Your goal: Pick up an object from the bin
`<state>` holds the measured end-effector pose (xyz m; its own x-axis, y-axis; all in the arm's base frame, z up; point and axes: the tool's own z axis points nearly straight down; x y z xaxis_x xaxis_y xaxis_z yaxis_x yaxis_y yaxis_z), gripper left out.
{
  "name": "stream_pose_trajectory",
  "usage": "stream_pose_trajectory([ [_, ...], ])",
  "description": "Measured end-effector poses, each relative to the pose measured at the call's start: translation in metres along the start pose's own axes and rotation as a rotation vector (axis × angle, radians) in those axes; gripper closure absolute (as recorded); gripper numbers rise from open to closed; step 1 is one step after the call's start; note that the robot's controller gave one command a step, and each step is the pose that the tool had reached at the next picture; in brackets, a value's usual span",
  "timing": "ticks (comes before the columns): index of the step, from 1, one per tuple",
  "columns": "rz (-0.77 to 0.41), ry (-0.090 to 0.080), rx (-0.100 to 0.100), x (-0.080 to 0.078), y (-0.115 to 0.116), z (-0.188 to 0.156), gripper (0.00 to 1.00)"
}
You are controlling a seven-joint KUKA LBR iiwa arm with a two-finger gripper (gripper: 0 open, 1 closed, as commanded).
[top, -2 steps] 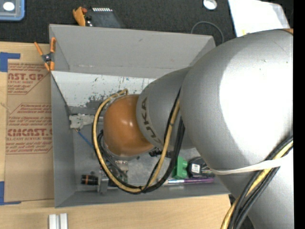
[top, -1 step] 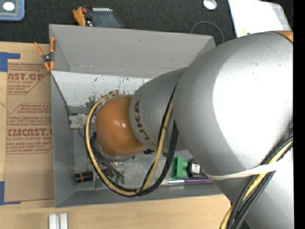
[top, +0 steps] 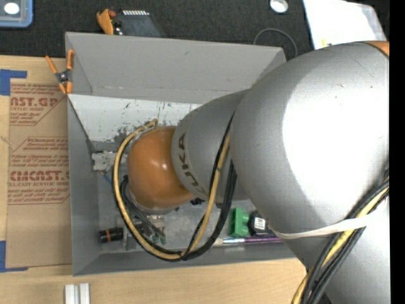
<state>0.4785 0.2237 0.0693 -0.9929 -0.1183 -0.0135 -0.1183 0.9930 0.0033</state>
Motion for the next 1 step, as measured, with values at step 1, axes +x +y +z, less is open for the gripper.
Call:
stream_pose_trajectory([
  [1, 0.0, -0.002, -0.001, -0.0017, 0.0006, -0.0685, 1.0],
])
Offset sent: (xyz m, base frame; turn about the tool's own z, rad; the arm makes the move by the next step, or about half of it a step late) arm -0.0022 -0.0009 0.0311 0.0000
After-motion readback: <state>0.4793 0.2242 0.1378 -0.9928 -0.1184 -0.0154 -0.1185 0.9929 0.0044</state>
